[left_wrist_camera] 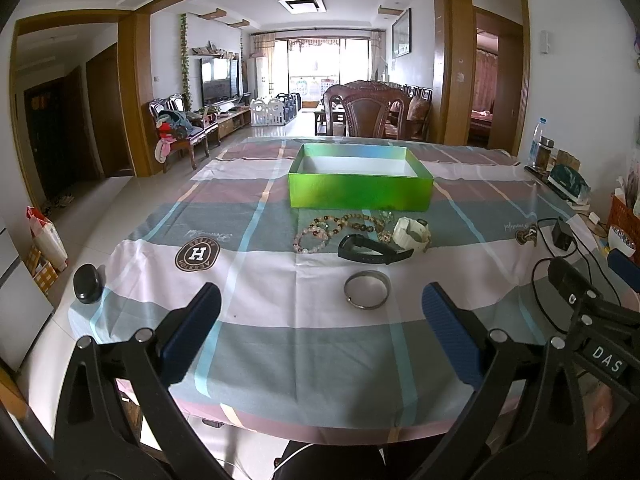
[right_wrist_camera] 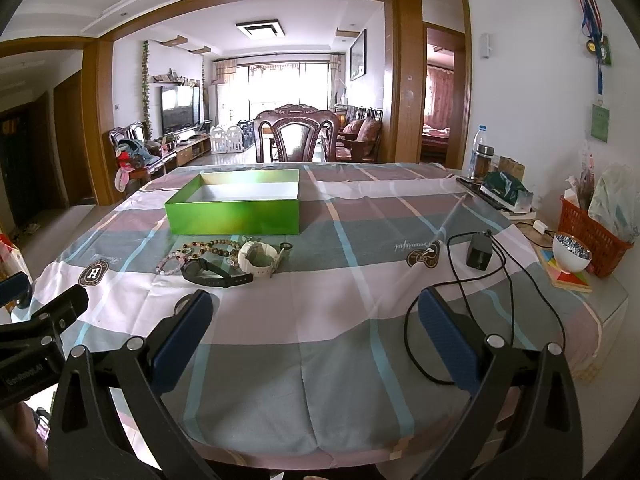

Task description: Organize jewelry

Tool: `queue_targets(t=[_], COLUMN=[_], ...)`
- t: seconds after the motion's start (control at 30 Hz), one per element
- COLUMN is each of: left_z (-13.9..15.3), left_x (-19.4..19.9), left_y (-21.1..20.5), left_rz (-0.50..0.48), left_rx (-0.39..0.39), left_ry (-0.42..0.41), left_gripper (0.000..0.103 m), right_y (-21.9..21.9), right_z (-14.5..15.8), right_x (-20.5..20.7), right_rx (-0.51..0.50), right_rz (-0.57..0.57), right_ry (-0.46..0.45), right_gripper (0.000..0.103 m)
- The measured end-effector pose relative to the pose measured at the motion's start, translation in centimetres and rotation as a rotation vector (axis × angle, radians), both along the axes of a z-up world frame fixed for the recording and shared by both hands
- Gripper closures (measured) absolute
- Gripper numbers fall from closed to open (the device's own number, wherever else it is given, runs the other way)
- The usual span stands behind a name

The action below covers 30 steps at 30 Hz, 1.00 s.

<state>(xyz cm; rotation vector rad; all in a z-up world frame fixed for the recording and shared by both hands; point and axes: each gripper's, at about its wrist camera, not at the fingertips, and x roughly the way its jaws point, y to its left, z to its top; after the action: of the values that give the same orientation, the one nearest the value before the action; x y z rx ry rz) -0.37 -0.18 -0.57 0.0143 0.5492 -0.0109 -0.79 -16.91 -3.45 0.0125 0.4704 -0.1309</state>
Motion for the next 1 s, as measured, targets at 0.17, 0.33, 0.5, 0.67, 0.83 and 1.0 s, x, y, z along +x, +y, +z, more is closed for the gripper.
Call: queue_targets(t=[0.17,0.33,0.5,0.67,0.83,1.0], left_z=[-0.02,-0.01,0.00,0.00,-0.13,-0.14], left_x=[0.02,0.03,0.07,0.09,0.09,0.10], left_y=[0.01,0.00,-0.01,-0.02,-0.08,-0.08], left_rz=[0.001,0.001,0.000,-0.001,-0.001,0.000], left_rx=[0.001,0.000,0.000,0.001,0.001,0.001], left_ry=[0.001,0.001,0.001,0.002,0.003,0.003], left_gripper=[0.004,0.004,0.004,0.004,0.004,0.004], right_y=[-0.03,-0.07,-0.15,-0.09,-0.13,-0.19], right_z=[0.00,0.00,-0.02,-0.10,-0.15,-0.23], right_x=[-0.03,-0.03,-0.03,-0.03,-0.06,-0.10], right_rx=[-0.001,0.000,0.003,-0.001,0.000,-0.002], right_rz=[0.000,-0.001,0.000,-0.003,-0.003,-0.003], right_ry=[-0.001,0.001,0.001,-0.002,-0.002,0.000], right_gripper=[0.003,0.003,0.003,0.003,0.003,0.003])
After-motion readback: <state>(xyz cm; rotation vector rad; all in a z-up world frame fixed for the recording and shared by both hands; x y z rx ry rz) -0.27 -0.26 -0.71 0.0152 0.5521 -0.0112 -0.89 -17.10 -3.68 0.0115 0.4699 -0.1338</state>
